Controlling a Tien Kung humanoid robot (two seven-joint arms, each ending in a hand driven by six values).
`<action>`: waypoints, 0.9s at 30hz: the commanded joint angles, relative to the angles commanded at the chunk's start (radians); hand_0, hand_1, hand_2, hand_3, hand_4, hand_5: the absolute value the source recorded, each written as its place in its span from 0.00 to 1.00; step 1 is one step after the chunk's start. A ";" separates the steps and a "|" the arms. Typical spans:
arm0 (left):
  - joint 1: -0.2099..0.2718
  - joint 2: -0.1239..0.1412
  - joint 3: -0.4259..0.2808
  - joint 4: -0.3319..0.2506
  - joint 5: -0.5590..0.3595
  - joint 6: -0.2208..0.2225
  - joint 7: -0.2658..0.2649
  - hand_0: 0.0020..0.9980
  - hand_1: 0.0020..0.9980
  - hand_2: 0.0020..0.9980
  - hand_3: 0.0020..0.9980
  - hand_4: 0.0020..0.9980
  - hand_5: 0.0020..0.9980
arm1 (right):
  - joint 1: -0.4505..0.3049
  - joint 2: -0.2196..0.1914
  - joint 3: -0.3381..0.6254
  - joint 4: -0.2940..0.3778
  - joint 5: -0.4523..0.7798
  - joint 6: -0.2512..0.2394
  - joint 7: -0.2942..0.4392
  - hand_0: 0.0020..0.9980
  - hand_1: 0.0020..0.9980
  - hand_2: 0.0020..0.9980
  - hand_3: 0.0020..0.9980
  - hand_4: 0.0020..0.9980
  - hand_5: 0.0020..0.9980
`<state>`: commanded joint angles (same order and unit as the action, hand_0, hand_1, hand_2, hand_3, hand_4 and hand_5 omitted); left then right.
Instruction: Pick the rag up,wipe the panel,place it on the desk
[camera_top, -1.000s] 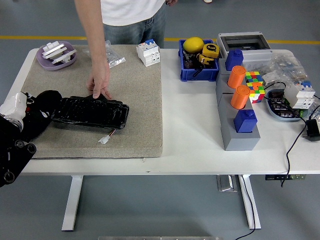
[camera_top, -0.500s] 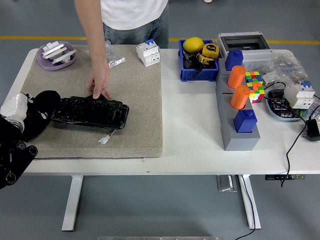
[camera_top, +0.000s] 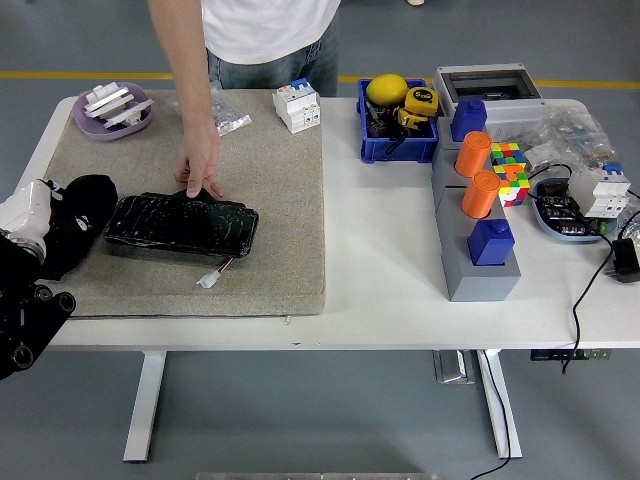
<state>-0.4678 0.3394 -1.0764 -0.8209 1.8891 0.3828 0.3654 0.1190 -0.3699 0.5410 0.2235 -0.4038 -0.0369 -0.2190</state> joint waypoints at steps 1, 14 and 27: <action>0.001 0.000 -0.001 0.000 0.001 0.000 0.000 0.20 0.34 0.52 0.55 0.57 0.00 | 0.000 0.000 0.001 0.000 0.000 0.000 0.000 0.74 0.59 0.61 0.55 0.93 0.45; 0.046 0.008 -0.070 -0.082 0.064 0.006 0.004 0.20 0.33 0.51 0.58 0.57 0.00 | 0.001 0.000 -0.007 -0.001 0.007 -0.002 0.001 0.74 0.59 0.61 0.55 0.93 0.45; 0.107 0.028 -0.049 -0.305 0.160 -0.011 0.042 0.20 0.32 0.51 0.58 0.55 0.00 | 0.001 -0.004 -0.034 -0.006 0.038 0.002 0.001 0.74 0.59 0.61 0.55 0.93 0.45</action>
<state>-0.3604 0.3670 -1.1254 -1.1258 2.0487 0.3719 0.4076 0.1199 -0.3737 0.5074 0.2173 -0.3663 -0.0348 -0.2177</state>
